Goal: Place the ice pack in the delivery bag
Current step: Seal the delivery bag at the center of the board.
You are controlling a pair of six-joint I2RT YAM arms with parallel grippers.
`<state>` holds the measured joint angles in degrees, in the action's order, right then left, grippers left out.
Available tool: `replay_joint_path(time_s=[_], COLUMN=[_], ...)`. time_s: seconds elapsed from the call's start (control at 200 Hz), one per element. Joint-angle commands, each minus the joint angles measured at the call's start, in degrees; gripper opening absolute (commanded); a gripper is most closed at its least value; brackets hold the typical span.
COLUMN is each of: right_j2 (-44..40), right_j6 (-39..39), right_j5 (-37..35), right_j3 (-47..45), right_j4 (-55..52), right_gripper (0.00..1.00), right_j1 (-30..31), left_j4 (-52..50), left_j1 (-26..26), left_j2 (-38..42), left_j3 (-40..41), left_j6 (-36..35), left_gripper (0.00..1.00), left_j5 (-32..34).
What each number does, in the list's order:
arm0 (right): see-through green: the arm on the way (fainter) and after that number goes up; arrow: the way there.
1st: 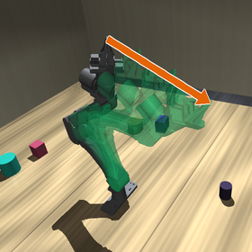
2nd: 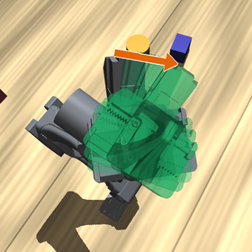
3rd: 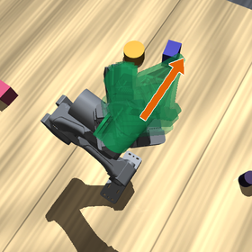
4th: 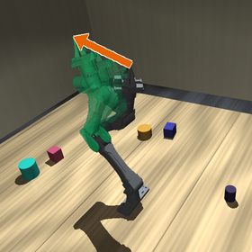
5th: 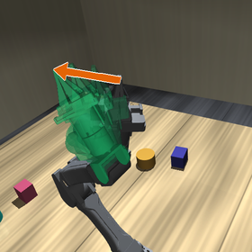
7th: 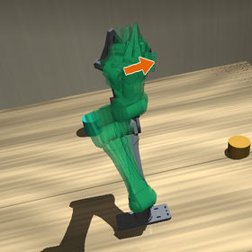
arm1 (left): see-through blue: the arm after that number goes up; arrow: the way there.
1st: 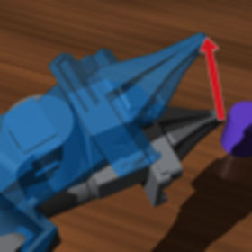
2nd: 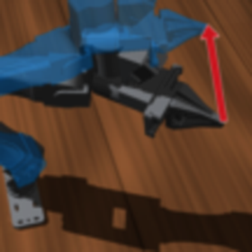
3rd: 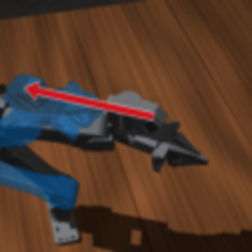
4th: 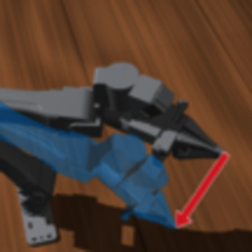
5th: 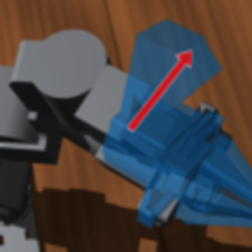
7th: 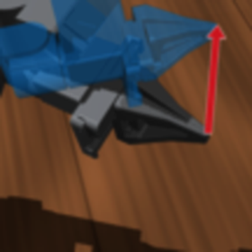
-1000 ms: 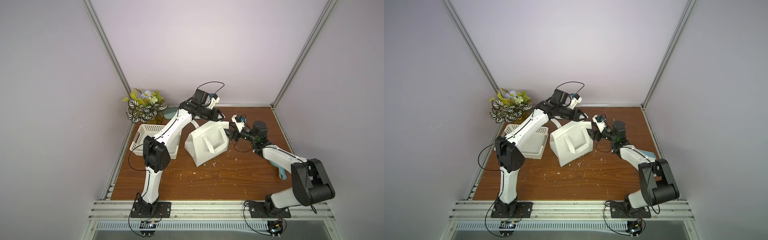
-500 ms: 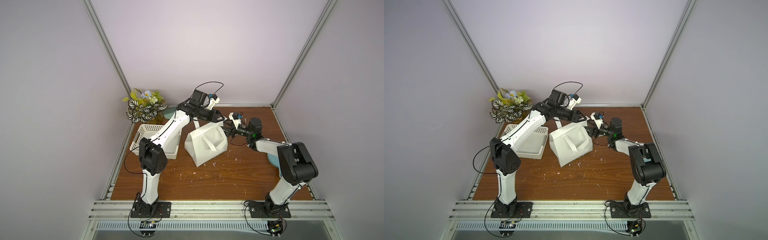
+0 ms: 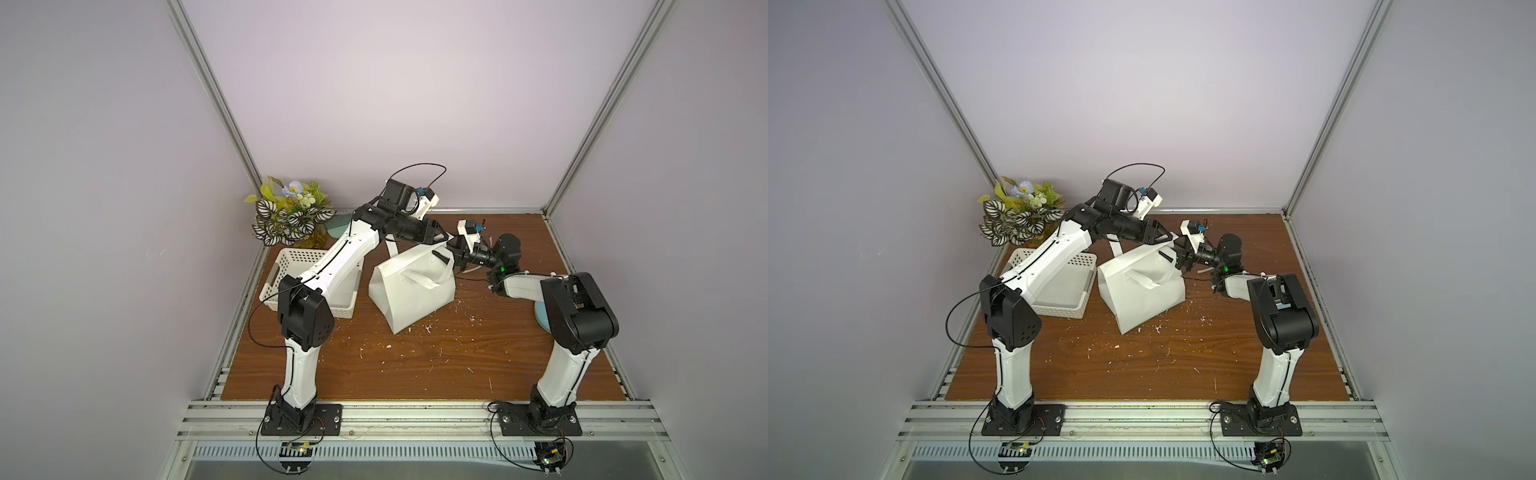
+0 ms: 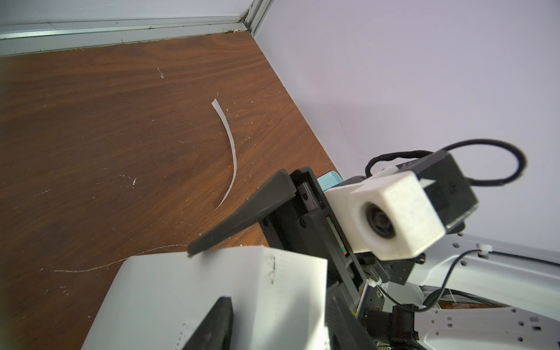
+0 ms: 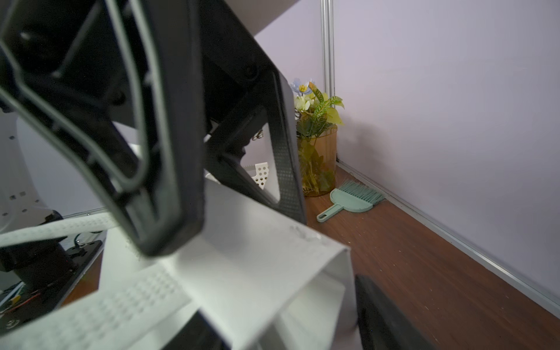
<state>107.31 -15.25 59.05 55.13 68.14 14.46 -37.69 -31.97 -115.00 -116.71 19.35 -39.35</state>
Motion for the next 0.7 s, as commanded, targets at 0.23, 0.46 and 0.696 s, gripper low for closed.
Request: replay_joint_path(time_s=[0.23, 0.46, 0.696], right_j2=[0.10, -1.37, -1.57], right_j6=[-4.05, -0.12, 0.67], right_j5=[1.33, 1.03, 0.81], right_j3=[1.99, 0.94, 0.94], right_j4=[5.86, 1.79, 0.72], right_gripper=[0.32, 0.26, 0.24], right_j1=[0.93, 1.17, 1.27], left_j4=[-0.45, -1.09, -6.56], left_j1=[0.62, 2.30, 2.75], left_j2=[0.91, 4.09, 6.18], left_j3=[0.65, 0.69, 2.85], left_j6=[-0.40, -2.19, -8.07], left_gripper=[0.49, 0.48, 0.45], left_j5=[0.26, 5.93, 13.61])
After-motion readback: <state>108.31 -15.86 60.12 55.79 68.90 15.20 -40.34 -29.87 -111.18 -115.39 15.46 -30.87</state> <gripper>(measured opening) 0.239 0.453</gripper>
